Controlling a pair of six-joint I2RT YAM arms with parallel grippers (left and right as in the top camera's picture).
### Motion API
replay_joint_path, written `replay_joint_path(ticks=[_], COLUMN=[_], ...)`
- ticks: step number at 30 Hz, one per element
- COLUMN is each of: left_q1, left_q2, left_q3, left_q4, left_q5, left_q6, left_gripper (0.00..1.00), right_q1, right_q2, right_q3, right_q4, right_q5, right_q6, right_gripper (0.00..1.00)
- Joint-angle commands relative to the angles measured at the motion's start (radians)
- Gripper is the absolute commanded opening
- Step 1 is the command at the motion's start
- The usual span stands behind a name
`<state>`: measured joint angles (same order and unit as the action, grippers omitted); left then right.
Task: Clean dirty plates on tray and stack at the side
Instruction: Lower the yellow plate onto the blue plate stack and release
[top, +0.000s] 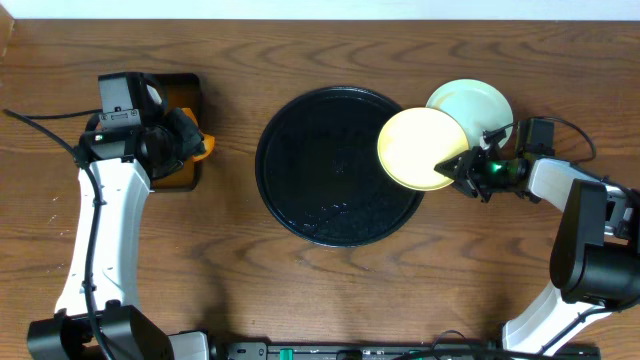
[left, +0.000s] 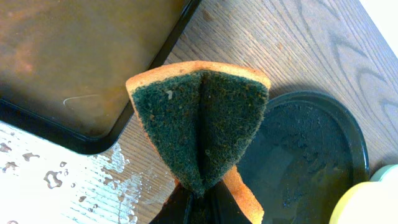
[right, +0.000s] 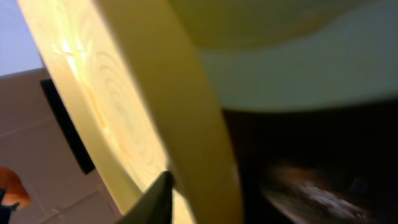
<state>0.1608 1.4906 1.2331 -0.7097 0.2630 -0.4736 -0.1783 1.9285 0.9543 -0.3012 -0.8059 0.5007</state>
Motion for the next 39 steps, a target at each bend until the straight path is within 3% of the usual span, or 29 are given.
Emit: replay_joint_path(ticks=[1, 2, 4, 12, 17, 23, 26, 33, 34, 35, 37, 39], left_q1=[0.001, 0.001, 0.001, 0.001, 0.001, 0.001, 0.001, 0.001, 0.001, 0.001, 0.001, 0.001], left_q2=[0.005, 0.005, 0.005, 0.005, 0.005, 0.005, 0.005, 0.005, 0.005, 0.005, 0.005, 0.005], left_q3=[-0.005, -0.005, -0.005, -0.005, -0.005, -0.005, -0.005, -0.005, -0.005, -0.005, -0.005, -0.005], left_q4=[-0.001, -0.001, -0.001, -0.001, -0.001, -0.002, -0.001, 0.0, 0.0, 0.0, 0.0, 0.0], left_q5=[-0.006, -0.006, -0.006, -0.006, -0.006, -0.006, -0.006, -0.006, -0.006, -0.006, -0.006, -0.006], left_q6=[0.01, 0.01, 0.01, 0.01, 0.01, 0.01, 0.01, 0.01, 0.01, 0.01, 0.01, 0.01], left_gripper=[0.08, 0.08, 0.08, 0.08, 0.08, 0.08, 0.08, 0.08, 0.08, 0.08, 0.08, 0.08], right_q1=[-0.012, -0.012, -0.012, -0.024, -0.064, -0.141, -0.129, -0.121, -0.121, -0.121, -0.12, -0.114], right_q2=[0.006, 0.006, 0.006, -0.027, -0.108, -0.209, -0.208, -0.19, -0.184, -0.175, -0.175, -0.175], right_q3=[-0.02, -0.02, -0.02, -0.017, 0.015, 0.095, 0.134, 0.134, 0.134, 0.134, 0.134, 0.141], right_q4=[0.014, 0.022, 0.041, 0.199, 0.199, 0.079, -0.019, 0.003, 0.007, 0.014, 0.014, 0.013], right_q5=[0.063, 0.064, 0.066, -0.045, -0.016, 0.24, 0.476, 0.517, 0.511, 0.484, 0.443, 0.393], right_q6=[0.027, 0.027, 0.026, 0.083, 0.094, 0.116, 0.115, 0.129, 0.135, 0.135, 0.126, 0.105], right_gripper=[0.22, 0.21, 0.02, 0.01, 0.02, 0.01, 0.01, 0.01, 0.08, 0.36, 0.5, 0.53])
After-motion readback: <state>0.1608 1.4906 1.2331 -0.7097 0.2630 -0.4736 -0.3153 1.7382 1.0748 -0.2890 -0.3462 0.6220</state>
